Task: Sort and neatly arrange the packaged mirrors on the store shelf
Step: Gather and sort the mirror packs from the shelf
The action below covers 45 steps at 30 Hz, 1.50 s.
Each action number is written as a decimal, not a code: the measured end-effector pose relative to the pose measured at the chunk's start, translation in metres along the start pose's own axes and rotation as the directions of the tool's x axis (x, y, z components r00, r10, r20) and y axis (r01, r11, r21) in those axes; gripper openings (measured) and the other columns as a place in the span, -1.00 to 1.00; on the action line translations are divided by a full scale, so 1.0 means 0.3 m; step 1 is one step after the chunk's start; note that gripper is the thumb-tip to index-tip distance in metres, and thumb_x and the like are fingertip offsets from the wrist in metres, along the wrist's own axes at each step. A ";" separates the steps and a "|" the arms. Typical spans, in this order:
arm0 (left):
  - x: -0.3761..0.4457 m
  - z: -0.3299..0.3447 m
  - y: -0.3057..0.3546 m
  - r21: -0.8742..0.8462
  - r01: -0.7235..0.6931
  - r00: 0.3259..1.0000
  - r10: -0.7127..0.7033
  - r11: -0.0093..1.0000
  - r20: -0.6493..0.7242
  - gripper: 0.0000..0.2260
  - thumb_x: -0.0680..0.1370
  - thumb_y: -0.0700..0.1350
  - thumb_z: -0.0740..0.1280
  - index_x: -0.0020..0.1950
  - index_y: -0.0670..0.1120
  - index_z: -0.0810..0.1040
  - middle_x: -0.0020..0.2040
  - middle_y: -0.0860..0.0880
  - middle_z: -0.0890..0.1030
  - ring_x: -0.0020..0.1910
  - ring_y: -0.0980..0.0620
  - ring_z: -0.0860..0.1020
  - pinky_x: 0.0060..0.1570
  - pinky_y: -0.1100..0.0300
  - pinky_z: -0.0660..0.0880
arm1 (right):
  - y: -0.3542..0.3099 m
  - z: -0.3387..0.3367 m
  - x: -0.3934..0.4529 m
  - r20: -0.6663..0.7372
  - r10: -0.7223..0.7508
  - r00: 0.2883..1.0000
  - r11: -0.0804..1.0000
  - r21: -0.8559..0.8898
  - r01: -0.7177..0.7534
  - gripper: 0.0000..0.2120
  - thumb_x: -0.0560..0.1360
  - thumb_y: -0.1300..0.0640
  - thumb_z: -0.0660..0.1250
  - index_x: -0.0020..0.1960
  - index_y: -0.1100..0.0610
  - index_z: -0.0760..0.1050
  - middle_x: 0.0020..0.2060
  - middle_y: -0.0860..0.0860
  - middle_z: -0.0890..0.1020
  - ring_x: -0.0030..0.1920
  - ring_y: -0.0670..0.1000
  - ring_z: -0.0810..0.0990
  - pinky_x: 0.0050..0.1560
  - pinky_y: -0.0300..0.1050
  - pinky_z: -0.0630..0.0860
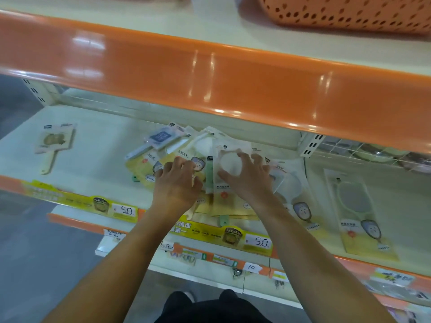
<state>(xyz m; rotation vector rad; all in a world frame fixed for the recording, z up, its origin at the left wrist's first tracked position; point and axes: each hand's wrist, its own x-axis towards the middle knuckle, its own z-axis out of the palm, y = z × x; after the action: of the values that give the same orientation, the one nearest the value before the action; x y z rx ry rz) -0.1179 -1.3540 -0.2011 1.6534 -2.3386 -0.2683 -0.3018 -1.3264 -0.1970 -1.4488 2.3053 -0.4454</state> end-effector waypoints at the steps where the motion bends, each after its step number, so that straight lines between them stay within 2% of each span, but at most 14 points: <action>1: 0.011 -0.001 -0.005 0.005 -0.003 1.000 0.003 1.000 0.010 -0.70 0.55 0.02 0.21 0.25 -0.02 0.46 0.24 -0.03 0.44 0.24 -0.10 0.40 0.24 -0.02 0.28 | -0.009 0.004 0.001 0.008 0.005 1.000 1.000 -0.009 -0.005 -0.20 0.39 -0.43 0.26 0.51 -0.14 0.10 0.48 0.06 0.15 0.45 0.26 0.14 0.33 0.26 0.20; 12: 0.084 0.001 -0.042 -0.016 -0.019 0.999 0.020 1.000 0.045 -0.70 0.54 0.01 0.17 0.24 -0.01 0.45 0.27 -0.02 0.41 0.27 -0.08 0.36 0.23 -0.05 0.30 | -0.048 0.061 0.031 0.033 0.057 0.998 0.992 -0.117 -0.053 -0.13 0.34 -0.41 0.34 0.50 -0.14 0.07 0.52 0.04 0.04 0.48 0.29 0.04 0.38 0.38 0.11; 18: 0.088 -0.002 -0.053 -0.021 -0.032 0.999 0.033 0.999 0.043 -0.69 0.54 0.01 0.19 0.26 -0.02 0.47 0.27 -0.03 0.41 0.27 -0.09 0.36 0.23 -0.03 0.31 | -0.060 0.061 0.026 0.070 0.047 0.996 0.996 -0.082 -0.041 -0.32 0.40 -0.31 0.36 0.40 -0.08 0.23 0.49 0.06 0.07 0.47 0.30 -0.02 0.33 0.36 0.23; 21: 0.087 -0.005 -0.053 -0.031 -0.034 0.998 0.035 0.999 0.046 -0.70 0.54 0.01 0.19 0.24 -0.02 0.48 0.26 -0.02 0.41 0.27 -0.08 0.35 0.24 -0.03 0.31 | -0.070 0.055 0.022 0.074 0.046 0.996 0.993 -0.113 -0.038 -0.41 0.44 -0.26 0.33 0.36 -0.05 0.27 0.46 0.07 0.12 0.45 0.28 0.02 0.32 0.34 0.23; 28: 0.078 -0.006 -0.041 -0.033 -0.039 0.998 0.041 0.999 0.047 -0.71 0.54 0.02 0.19 0.21 -0.03 0.49 0.26 -0.03 0.42 0.27 -0.10 0.35 0.24 -0.07 0.32 | -0.061 0.050 0.018 0.065 0.027 0.998 0.990 -0.137 -0.017 -0.43 0.45 -0.26 0.33 0.34 -0.04 0.30 0.41 0.07 0.20 0.41 0.28 0.10 0.29 0.32 0.26; 33: 0.058 -0.009 -0.020 -0.045 -0.040 0.998 0.042 0.998 0.046 -0.72 0.54 0.03 0.19 0.18 -0.04 0.50 0.25 -0.03 0.41 0.27 -0.10 0.35 0.22 -0.06 0.31 | -0.043 0.043 0.000 0.028 -0.021 0.999 0.986 -0.165 0.026 -0.57 0.51 -0.10 0.32 0.33 -0.05 0.31 0.36 0.08 0.26 0.35 0.27 0.18 0.18 0.25 0.33; 39: 0.041 -0.008 0.026 -0.026 -0.052 0.998 0.052 0.998 0.032 -0.74 0.56 0.03 0.21 0.18 -0.04 0.48 0.27 -0.03 0.39 0.27 -0.10 0.32 0.18 0.00 0.24 | 0.010 0.028 -0.029 -0.068 -0.081 0.994 0.993 -0.090 0.075 -0.72 0.50 0.05 0.31 0.20 -0.06 0.39 0.32 0.05 0.31 0.26 0.22 0.27 0.14 0.13 0.33; 45: 0.032 0.005 0.094 -0.050 -0.091 0.995 0.093 0.995 0.025 -0.72 0.55 0.03 0.23 0.21 -0.04 0.48 0.26 -0.03 0.39 0.28 -0.11 0.33 0.19 -0.01 0.28 | 0.061 -0.011 -0.052 -0.138 -0.094 0.986 0.995 -0.031 0.090 -0.71 0.51 0.08 0.29 0.22 -0.05 0.46 0.31 0.04 0.37 0.24 0.22 0.29 0.14 0.10 0.37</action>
<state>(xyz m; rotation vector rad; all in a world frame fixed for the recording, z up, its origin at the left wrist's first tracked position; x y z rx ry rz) -0.1466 -1.3538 -0.1931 1.5243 -2.4004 -0.3278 -0.3115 -1.3043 -0.2000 -1.5876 2.3659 -0.5636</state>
